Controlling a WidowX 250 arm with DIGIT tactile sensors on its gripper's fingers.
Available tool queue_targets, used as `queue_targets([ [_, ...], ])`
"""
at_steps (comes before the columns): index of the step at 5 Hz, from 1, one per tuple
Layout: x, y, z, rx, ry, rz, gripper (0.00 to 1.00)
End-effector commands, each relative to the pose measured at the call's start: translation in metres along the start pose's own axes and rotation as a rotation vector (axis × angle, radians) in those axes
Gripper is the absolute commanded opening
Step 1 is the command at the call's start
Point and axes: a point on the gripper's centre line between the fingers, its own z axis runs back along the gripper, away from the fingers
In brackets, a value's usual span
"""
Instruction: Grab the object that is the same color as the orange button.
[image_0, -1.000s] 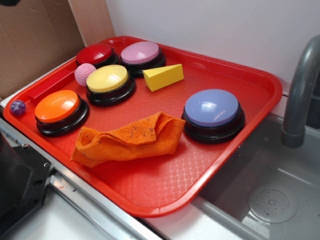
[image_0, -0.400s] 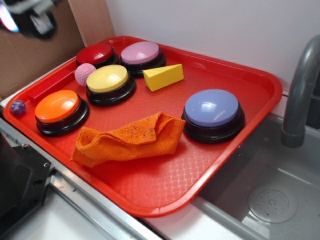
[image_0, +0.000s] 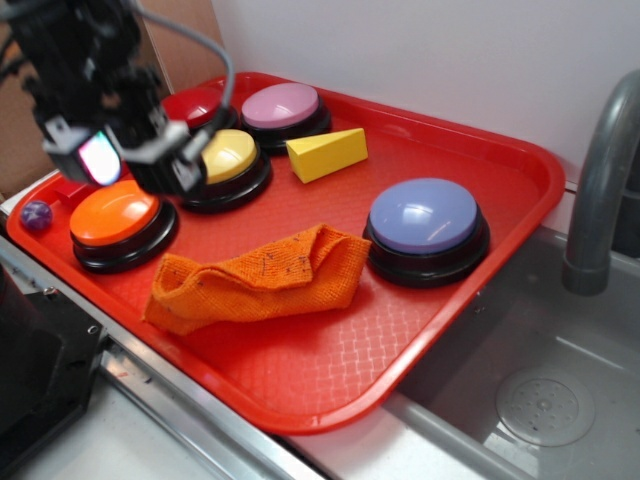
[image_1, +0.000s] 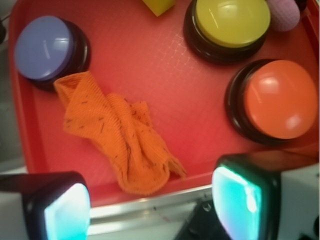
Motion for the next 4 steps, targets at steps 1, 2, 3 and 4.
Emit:
queue_targets([
  [1, 0.002, -0.013, -0.055, -0.026, 0.032, 0.006, 1.00],
  [2, 0.001, -0.015, -0.079, -0.076, 0.051, 0.008, 1.00],
  [3, 0.000, -0.012, -0.095, -0.125, 0.060, 0.025, 1.00],
  [4, 0.000, -0.013, -0.103, -0.100, 0.049, 0.021, 0.91],
])
